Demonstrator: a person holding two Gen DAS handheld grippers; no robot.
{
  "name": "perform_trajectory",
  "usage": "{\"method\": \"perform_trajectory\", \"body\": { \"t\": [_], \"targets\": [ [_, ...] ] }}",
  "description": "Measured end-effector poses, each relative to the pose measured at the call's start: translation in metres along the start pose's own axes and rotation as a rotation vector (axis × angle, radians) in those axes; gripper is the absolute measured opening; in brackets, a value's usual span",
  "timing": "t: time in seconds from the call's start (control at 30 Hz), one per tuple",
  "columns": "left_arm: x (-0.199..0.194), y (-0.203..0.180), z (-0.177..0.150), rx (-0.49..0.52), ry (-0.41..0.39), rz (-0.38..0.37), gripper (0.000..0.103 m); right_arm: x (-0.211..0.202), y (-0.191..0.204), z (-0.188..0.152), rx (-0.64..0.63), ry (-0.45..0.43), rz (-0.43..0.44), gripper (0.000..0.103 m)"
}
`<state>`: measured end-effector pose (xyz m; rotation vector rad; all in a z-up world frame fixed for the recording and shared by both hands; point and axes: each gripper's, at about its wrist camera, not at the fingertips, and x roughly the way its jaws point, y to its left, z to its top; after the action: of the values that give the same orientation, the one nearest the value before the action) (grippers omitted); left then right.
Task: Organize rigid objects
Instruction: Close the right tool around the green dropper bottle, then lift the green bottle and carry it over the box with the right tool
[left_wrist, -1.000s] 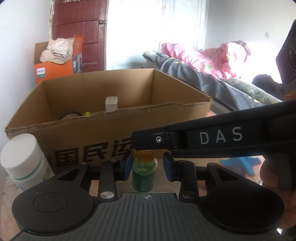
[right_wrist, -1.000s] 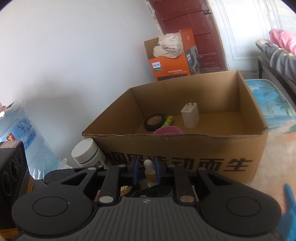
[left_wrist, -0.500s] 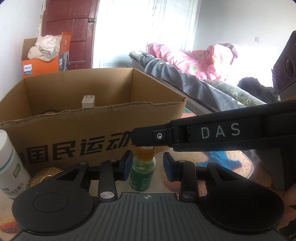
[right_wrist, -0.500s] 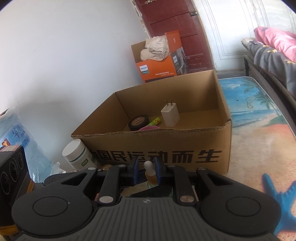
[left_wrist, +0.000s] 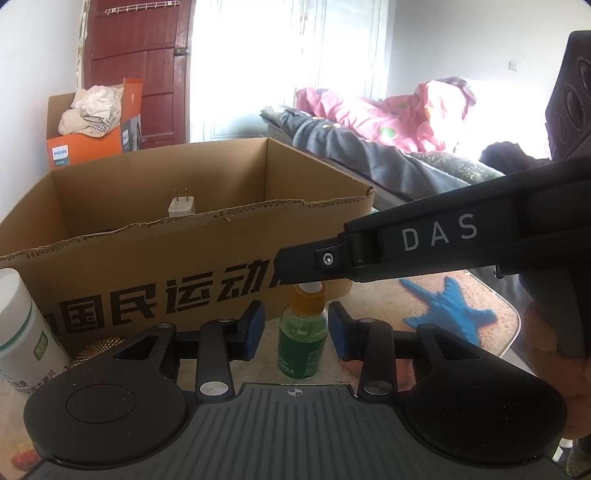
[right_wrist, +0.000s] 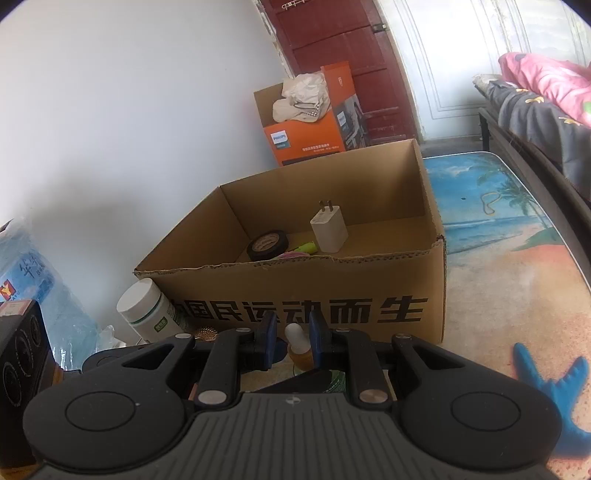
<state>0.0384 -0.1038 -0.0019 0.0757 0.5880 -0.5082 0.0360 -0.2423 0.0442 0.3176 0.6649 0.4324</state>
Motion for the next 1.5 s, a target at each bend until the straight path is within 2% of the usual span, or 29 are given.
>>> {"method": "perform_trajectory", "body": {
  "t": [0.1, 0.43, 0.67, 1.1, 1.23, 1.5],
  "targets": [
    [0.001, -0.004, -0.002, 0.025, 0.002, 0.007, 0.038, 0.000, 0.000, 0.000, 0.009, 0.001, -0.003, 0.021],
    [0.007, -0.002, -0.008, 0.001, 0.051, -0.025, 0.038, 0.001, -0.006, -0.006, 0.034, 0.009, 0.005, 0.023],
    [0.003, -0.002, -0.010, -0.029, 0.052, -0.095, 0.038, -0.006, -0.010, -0.008, 0.040, 0.009, -0.011, 0.023],
    [0.024, -0.011, -0.015, 0.062, 0.092, -0.030, 0.037, -0.008, -0.012, -0.012, 0.040, 0.010, -0.011, 0.024],
    [0.027, -0.010, -0.015, 0.044, 0.097, -0.039, 0.032, -0.007, -0.011, -0.012, 0.036, 0.010, -0.011, 0.024],
    [0.025, -0.010, -0.013, 0.045, 0.114, -0.038, 0.032, -0.007, -0.009, -0.013, 0.025, 0.015, -0.010, 0.024]
  ]
}}
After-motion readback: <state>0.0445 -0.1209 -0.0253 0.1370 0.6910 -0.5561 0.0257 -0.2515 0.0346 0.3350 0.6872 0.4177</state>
